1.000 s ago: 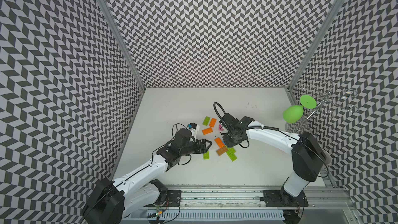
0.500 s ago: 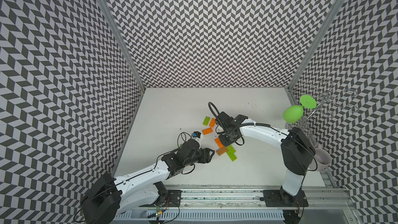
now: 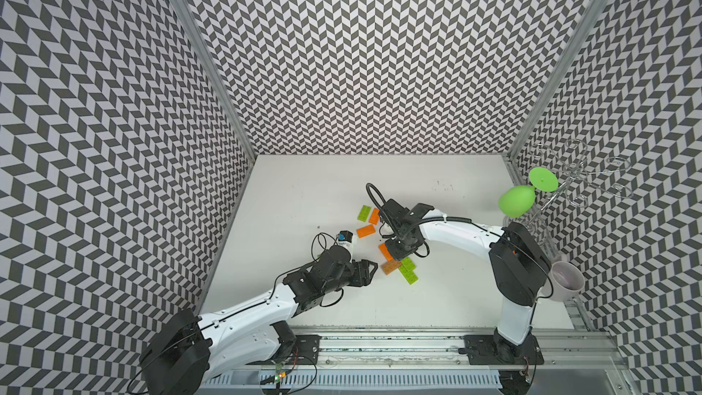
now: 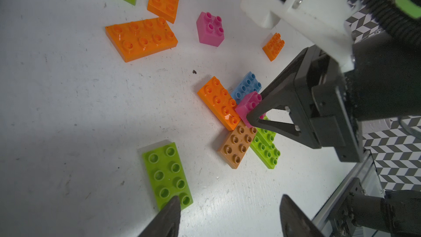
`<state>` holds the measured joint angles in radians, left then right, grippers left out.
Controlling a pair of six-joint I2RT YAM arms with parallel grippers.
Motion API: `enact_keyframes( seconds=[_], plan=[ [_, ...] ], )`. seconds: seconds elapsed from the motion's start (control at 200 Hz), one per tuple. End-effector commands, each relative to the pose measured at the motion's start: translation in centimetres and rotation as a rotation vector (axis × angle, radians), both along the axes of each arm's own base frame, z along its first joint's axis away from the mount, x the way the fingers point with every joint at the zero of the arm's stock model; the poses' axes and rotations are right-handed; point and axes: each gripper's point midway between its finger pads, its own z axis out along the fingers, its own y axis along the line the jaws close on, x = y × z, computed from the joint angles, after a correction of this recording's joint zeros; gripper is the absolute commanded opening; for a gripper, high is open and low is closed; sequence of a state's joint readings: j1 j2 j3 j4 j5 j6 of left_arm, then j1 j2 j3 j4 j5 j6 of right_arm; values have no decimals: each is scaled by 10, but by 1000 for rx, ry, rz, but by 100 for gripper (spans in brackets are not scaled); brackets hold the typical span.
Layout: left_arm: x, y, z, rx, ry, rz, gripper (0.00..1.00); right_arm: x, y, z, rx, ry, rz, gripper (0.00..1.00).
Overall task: Assemble a small pinwheel with lego
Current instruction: Assemble the lego brick with the lego brick.
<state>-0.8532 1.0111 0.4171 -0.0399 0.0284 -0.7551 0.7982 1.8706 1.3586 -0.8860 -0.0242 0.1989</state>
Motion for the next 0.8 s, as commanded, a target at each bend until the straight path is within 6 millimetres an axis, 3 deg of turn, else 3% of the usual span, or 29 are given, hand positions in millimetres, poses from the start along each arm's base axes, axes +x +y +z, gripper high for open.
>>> enact_keyframes(
  seconds=[0.0,0.185,0.371,0.466,0.566,0.796],
  plan=[
    [-1,3,-2,5,-4,11,69,-1,2,-9,-8,20,10,19],
    [0,3,-2,6,-5,12,69,-5,-2,-19,-34,43,9,16],
    [-1,5,-5,11,-1,14,69,-13,-11,-29,-71,77,6,9],
    [-1,5,-6,11,-1,15,69,-15,-14,-35,-95,90,-10,0],
    [-1,5,-6,10,0,19,69,-19,-17,-43,-114,124,-26,0],
    [1,9,-7,10,0,30,68,-44,-41,-81,-219,224,-59,0]
  ],
)
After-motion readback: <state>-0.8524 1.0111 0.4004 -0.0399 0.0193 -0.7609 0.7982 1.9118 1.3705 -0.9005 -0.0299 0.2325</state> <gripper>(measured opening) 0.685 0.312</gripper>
